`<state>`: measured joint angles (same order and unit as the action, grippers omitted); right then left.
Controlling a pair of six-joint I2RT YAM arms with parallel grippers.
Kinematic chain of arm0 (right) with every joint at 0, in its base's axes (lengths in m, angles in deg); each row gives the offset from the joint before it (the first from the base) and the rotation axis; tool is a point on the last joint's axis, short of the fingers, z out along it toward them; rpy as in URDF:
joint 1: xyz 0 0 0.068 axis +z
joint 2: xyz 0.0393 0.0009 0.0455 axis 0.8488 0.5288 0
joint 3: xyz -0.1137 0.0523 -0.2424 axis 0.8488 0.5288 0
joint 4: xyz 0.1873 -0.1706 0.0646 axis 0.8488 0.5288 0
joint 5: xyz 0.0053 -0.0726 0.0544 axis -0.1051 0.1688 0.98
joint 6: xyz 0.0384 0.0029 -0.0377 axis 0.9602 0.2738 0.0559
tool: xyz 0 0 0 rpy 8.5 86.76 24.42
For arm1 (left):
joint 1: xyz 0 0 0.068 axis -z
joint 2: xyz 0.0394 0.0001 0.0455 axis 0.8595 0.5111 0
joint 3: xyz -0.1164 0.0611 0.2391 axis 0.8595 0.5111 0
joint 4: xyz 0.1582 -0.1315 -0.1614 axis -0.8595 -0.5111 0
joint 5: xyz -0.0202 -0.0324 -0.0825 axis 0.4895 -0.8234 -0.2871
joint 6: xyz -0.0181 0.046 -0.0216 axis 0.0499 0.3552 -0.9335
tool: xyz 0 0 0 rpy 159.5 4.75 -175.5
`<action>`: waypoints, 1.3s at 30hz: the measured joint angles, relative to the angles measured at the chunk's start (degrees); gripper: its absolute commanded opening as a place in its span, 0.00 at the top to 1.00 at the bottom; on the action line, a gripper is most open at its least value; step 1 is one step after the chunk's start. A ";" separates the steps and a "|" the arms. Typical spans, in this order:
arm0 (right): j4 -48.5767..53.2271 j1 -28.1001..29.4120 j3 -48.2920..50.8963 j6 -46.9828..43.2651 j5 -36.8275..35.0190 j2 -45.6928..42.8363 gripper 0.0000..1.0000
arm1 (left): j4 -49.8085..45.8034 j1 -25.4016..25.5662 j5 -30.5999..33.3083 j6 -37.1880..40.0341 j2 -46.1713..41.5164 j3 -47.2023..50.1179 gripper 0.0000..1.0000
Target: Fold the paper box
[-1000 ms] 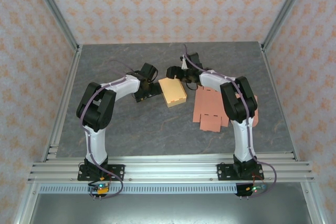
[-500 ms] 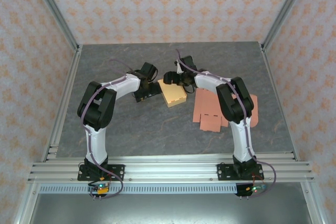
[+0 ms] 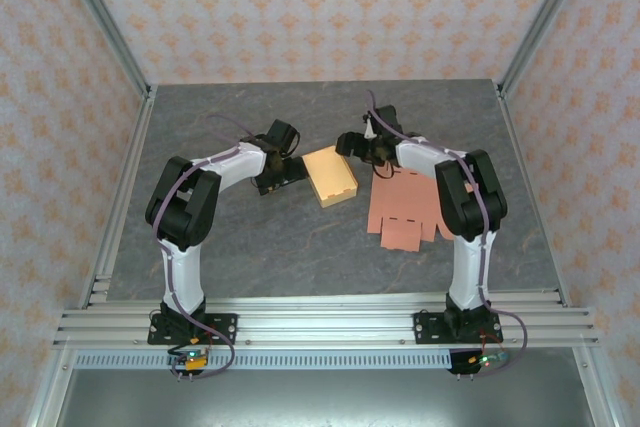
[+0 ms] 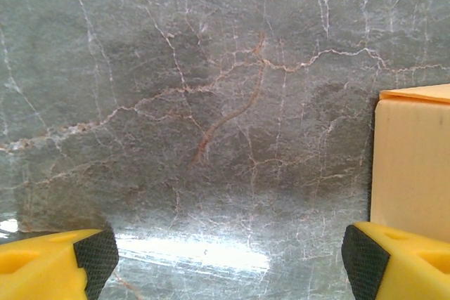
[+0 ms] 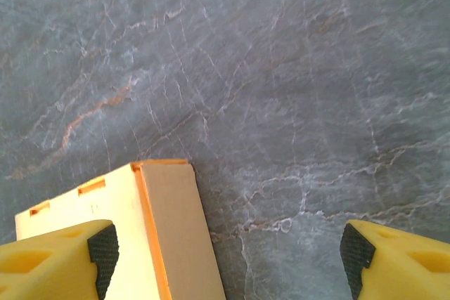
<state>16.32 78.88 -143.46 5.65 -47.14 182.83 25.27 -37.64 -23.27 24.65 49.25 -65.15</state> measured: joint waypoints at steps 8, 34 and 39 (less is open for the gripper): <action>-10.32 1.27 -0.39 5.75 10.47 2.43 0.21 | -0.24 0.00 0.00 -0.02 0.17 -0.33 0.11; -5.42 -1.57 5.09 1.57 8.13 -5.77 0.19 | -1.31 -0.04 -0.22 0.39 0.37 -1.03 0.11; -2.78 -0.90 11.78 2.25 7.65 -11.52 0.21 | -0.63 -0.04 -0.28 0.63 -0.15 -0.17 0.11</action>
<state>13.55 77.98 -131.68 7.90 -39.49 171.32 24.64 -37.68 -23.56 25.28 49.10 -65.32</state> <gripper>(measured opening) 0.797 0.893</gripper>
